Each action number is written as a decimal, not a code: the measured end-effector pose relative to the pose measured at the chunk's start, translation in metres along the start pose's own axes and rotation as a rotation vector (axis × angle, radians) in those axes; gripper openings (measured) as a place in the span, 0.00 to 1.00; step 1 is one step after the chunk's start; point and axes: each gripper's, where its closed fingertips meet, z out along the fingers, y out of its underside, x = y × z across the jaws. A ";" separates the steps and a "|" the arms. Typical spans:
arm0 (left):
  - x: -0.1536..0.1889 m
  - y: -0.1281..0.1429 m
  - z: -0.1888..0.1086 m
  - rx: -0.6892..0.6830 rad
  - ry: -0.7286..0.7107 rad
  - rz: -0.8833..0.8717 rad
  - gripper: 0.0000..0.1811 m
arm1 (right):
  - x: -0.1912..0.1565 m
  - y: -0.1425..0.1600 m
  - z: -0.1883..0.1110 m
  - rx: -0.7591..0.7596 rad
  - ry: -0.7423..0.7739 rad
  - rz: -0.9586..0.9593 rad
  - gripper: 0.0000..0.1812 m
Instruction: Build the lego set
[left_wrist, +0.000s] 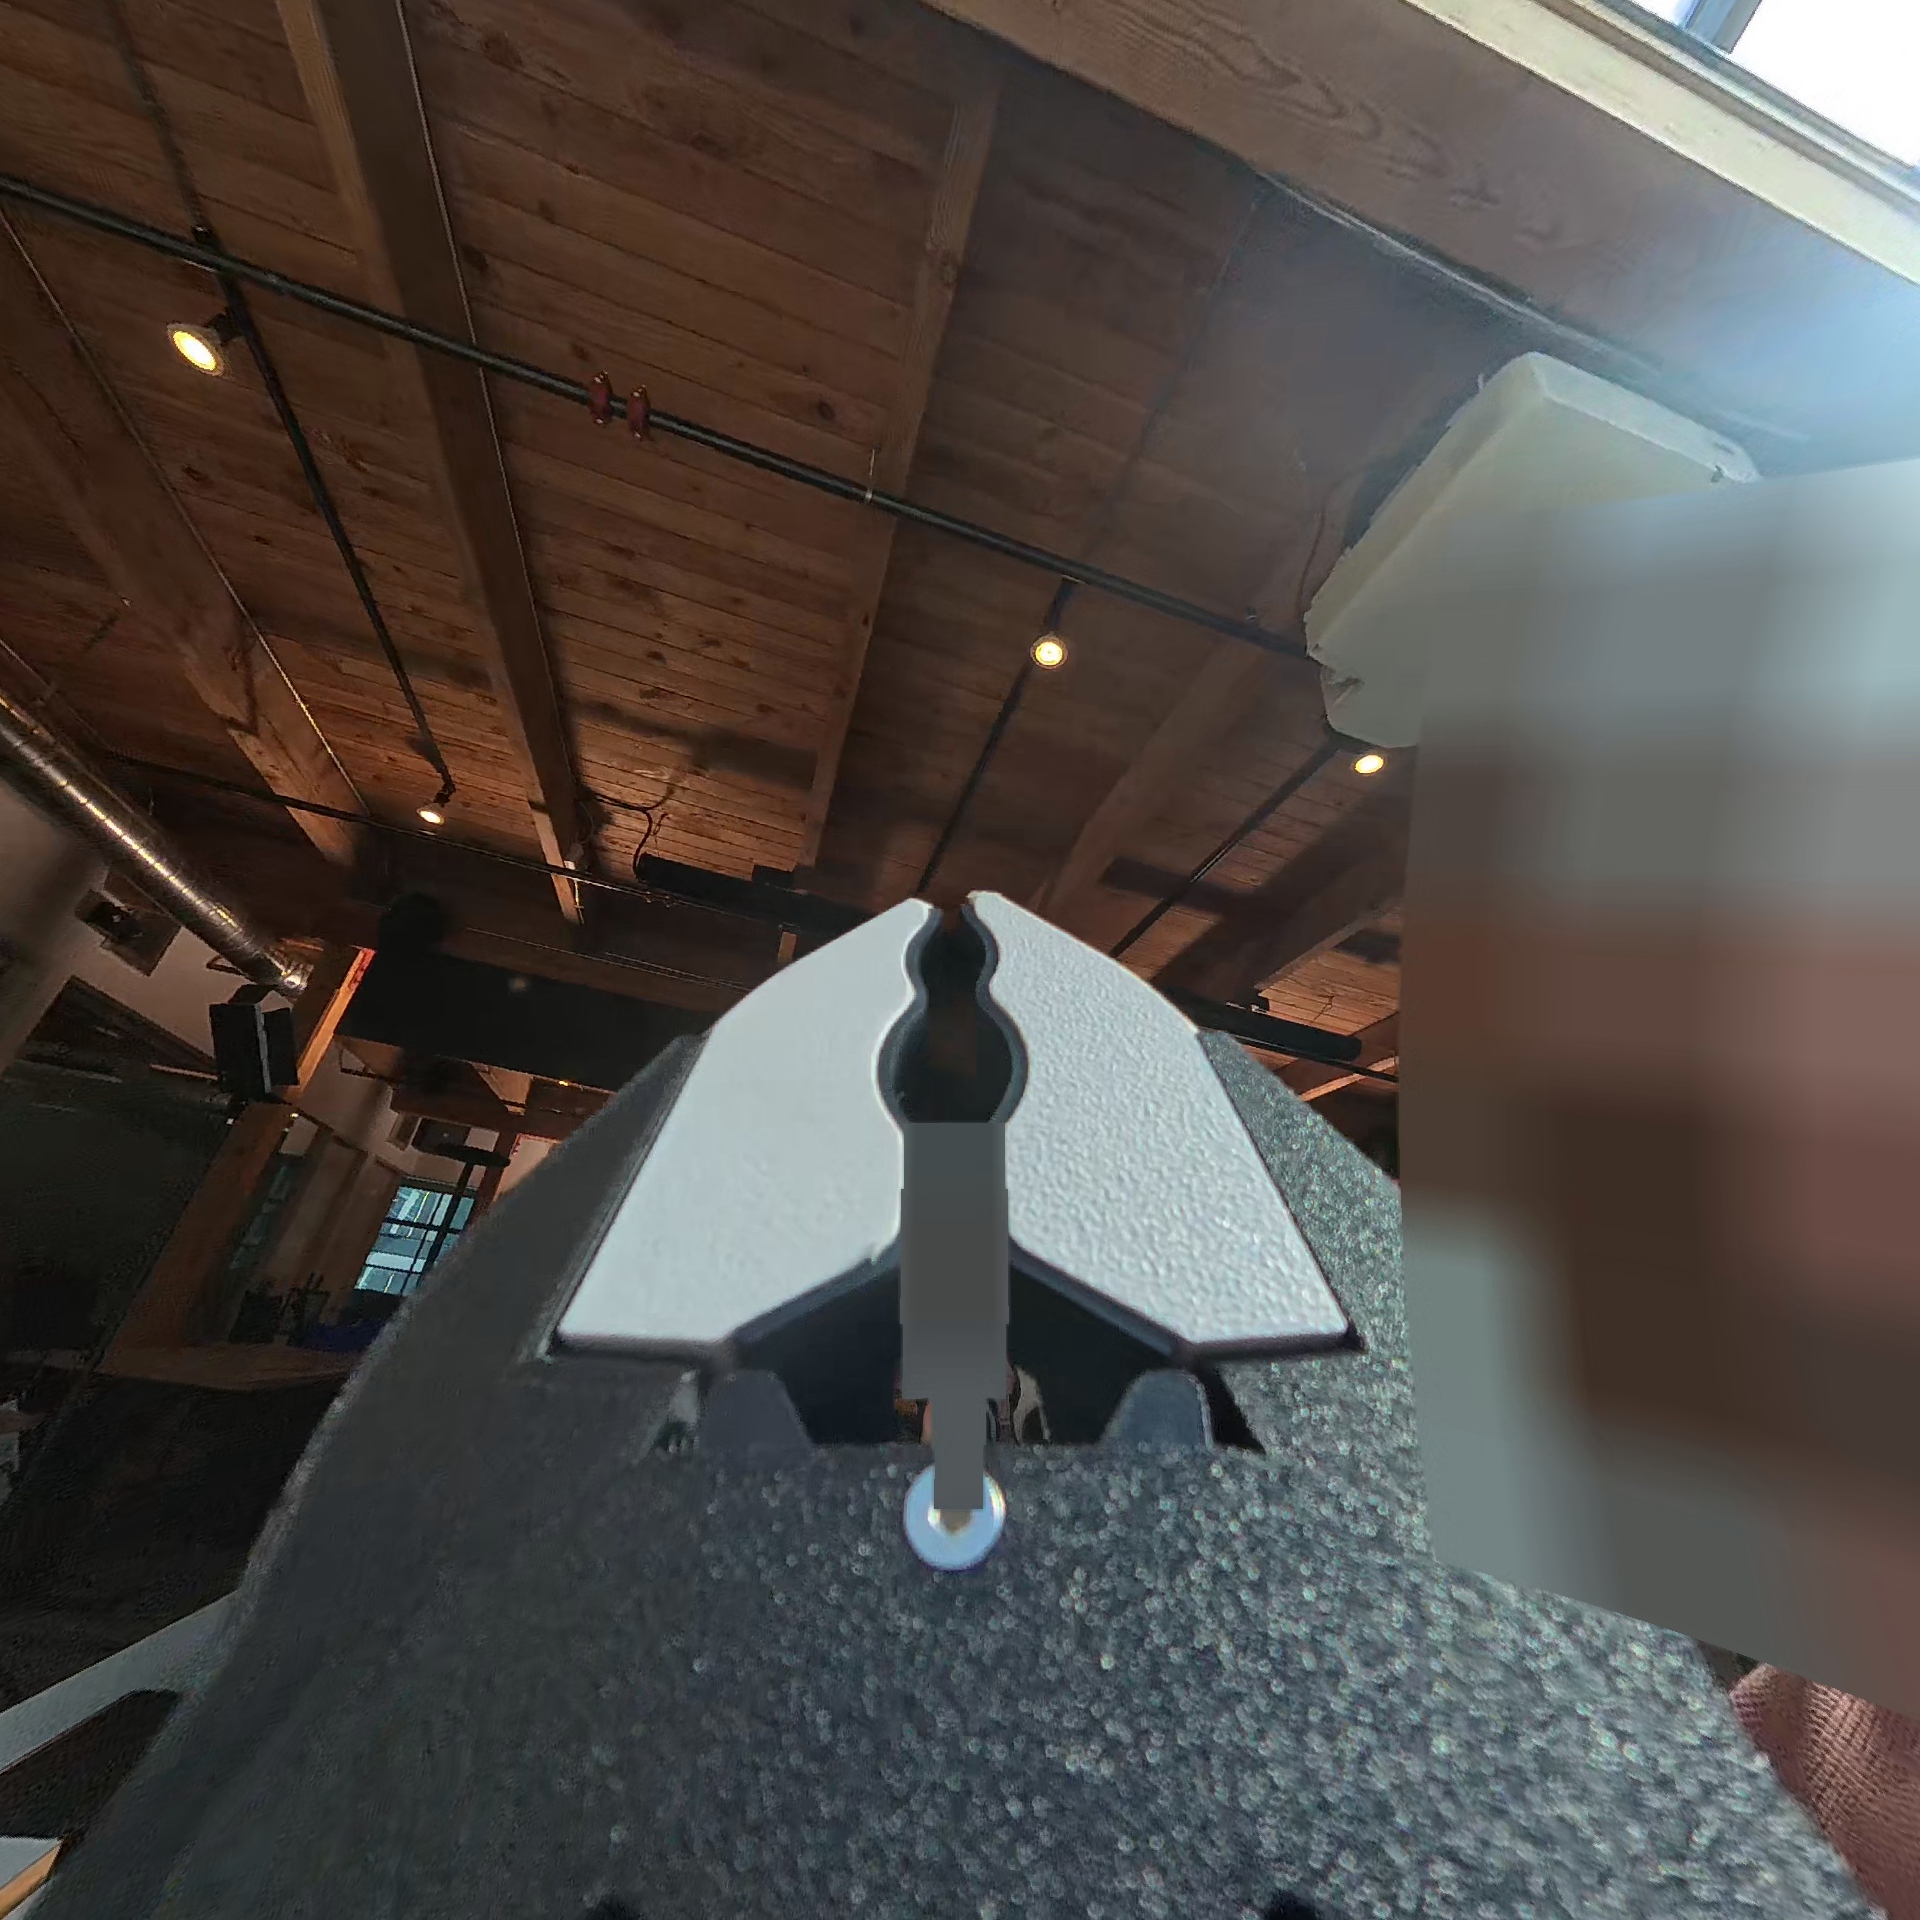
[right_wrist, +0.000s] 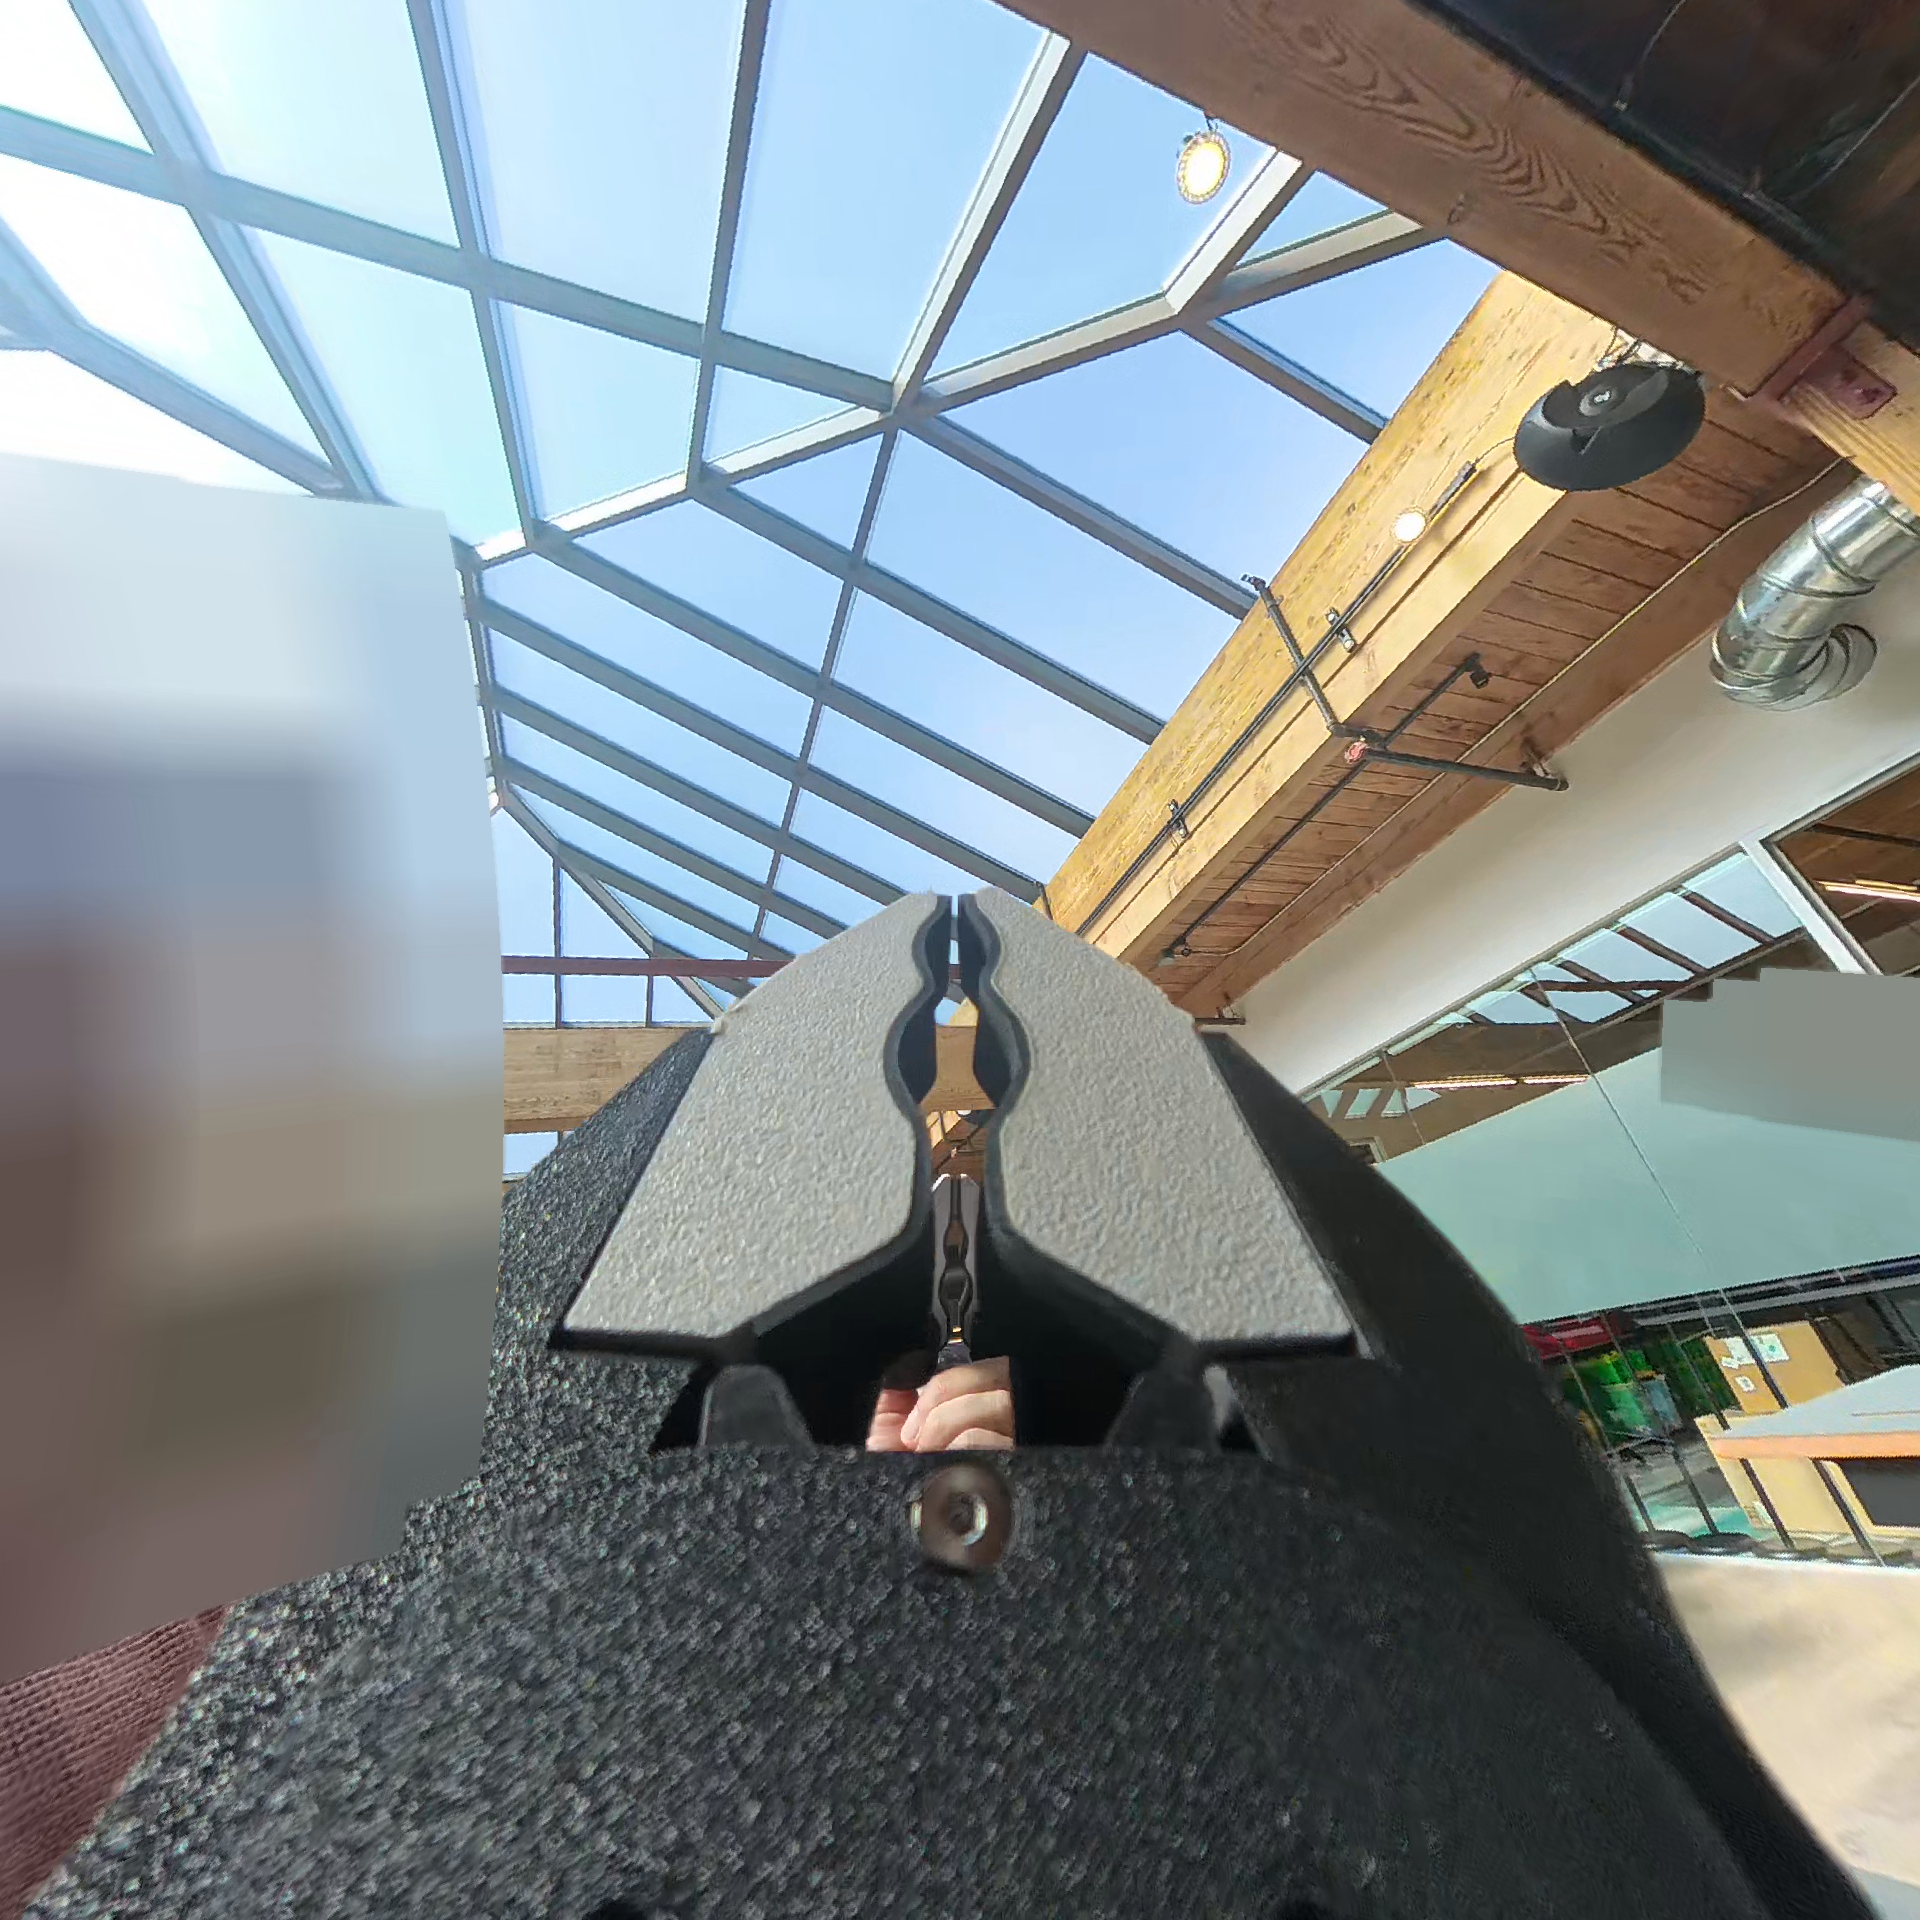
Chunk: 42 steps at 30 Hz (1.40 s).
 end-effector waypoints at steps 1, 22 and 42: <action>-0.001 -0.002 0.000 0.021 -0.007 -0.008 0.05 | 0.005 -0.004 -0.002 0.023 0.038 -0.010 0.06; -0.023 0.030 -0.005 -0.133 -0.114 0.145 0.07 | 0.034 0.009 -0.027 -0.070 0.219 -0.121 0.10; -0.067 0.244 -0.135 -1.282 -0.241 0.688 0.03 | 0.082 0.181 -0.177 -1.312 0.461 -0.665 0.10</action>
